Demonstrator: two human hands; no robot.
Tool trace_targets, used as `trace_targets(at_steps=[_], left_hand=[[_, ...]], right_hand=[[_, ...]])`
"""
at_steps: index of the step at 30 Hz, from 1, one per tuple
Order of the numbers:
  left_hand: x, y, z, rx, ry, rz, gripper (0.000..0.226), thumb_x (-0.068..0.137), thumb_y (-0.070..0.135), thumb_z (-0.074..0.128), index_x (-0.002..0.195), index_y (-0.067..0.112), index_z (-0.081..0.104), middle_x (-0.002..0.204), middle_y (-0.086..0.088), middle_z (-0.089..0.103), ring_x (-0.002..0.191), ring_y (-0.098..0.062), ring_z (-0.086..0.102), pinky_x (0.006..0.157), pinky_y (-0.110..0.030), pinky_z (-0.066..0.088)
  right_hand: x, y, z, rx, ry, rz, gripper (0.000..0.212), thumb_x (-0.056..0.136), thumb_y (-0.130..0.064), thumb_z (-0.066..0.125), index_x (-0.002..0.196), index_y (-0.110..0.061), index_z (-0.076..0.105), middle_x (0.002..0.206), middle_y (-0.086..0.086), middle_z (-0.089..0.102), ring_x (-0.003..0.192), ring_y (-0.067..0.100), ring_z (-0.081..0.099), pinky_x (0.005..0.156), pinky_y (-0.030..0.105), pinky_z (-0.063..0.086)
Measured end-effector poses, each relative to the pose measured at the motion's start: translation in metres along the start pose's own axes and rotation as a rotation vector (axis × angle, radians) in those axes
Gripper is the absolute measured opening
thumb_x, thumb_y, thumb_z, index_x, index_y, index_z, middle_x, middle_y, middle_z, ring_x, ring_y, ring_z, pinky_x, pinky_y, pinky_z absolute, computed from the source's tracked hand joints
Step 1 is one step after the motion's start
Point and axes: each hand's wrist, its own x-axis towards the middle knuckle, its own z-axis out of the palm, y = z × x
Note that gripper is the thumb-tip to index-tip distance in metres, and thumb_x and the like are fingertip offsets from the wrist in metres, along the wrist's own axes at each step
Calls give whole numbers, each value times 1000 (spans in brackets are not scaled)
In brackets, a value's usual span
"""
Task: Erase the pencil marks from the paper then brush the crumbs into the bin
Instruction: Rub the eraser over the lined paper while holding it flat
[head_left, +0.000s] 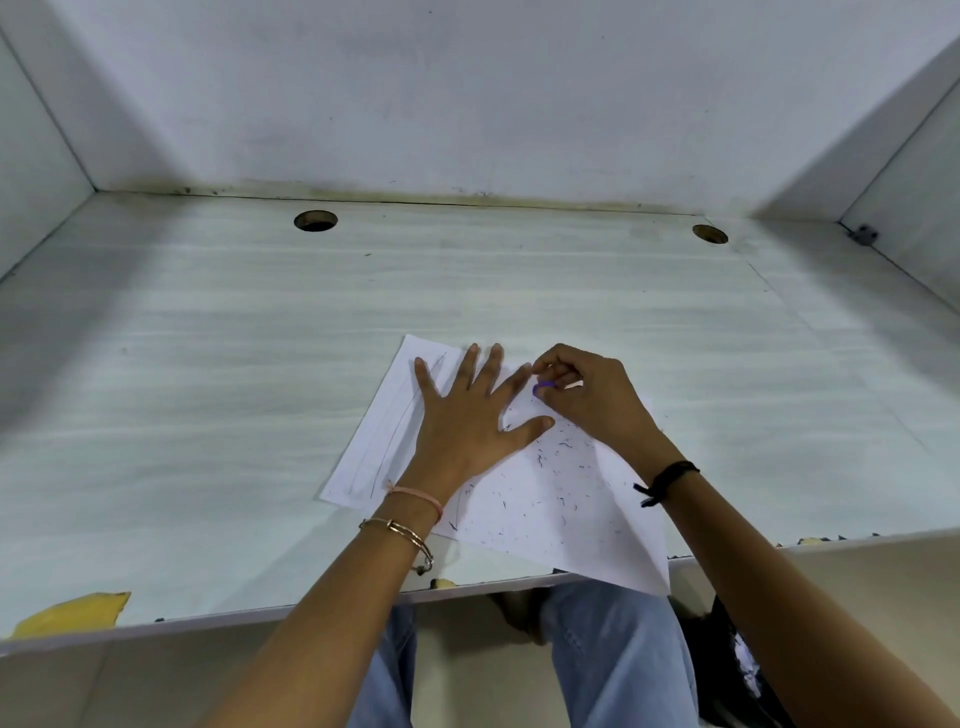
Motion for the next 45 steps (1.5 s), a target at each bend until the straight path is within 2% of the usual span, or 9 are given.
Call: trace_targets(at_steps=[6,11,16,21,27,34,37,40,45], left_hand=[[2,0,3,9,7,-9,80,82,85,18,151,47,5,163,7,-5,149,-19,-12,105,-73,-13],[1,0,1,-15,-17,-19,81,80,85,16,151,49,4,162,8,-9,149,-17,-15,106,-71,-16],[2,-1,3,0,11,0,81,82,85,18,152,46,5,163,5,-5,149,-20,-13,104,-73,-14],[0,0,0,-15,-5,-12,81,81,85,18,151,46,6,163,7,-7,149,-18,-14,106,-71,-16],[0,0,1,-8,9,1,81,81,84,16,152,46,6,163,5,-4,150,-20,-11,105,-73,-15],[0,0,-1,-5,-7,-6,83,79,85,12,152,45,6,163,7,-6,149,-18,-12,106,-72,-14],[0,0,2,-2,2,-2,81,81,84,15,152,45,6,163,5,-4,150,-19,-11,105,-73,-14],[0,0,1,-12,-10,-5,81,82,84,18,152,45,6,163,6,-6,149,-18,-12,105,-72,-15],[-1,1,-4,-20,-29,-17,83,80,84,16,152,45,6,163,8,-9,149,-17,-14,106,-71,-15]], right_hand=[[8,-4,3,-97,-41,5,4,75,-1,68,76,-5,69,63,-4,62,53,3,53,50,8,41],[30,3,-12,-214,50,-16,6,75,1,64,73,-3,67,68,6,66,60,14,55,56,22,41],[14,-11,2,-193,-93,-42,6,73,-2,65,73,-7,68,63,-5,61,51,1,52,49,11,40],[37,3,-14,-310,18,-32,10,72,3,61,69,-6,64,73,9,68,70,25,63,61,32,50],[17,-14,4,-227,-107,-62,8,74,2,63,71,-6,65,70,4,65,58,12,54,51,12,39],[40,-3,-19,-256,-61,-15,9,76,2,64,72,-5,63,78,12,69,70,23,63,60,26,47],[23,-13,-4,-202,-128,-55,6,76,1,64,74,-4,65,69,3,65,57,11,55,51,13,41],[19,-5,-1,-205,-114,-58,6,76,-1,63,73,-6,64,64,-4,60,53,4,49,49,11,36],[43,5,-15,-257,-53,-2,6,77,1,64,73,-5,63,78,10,69,71,24,63,62,32,50]])
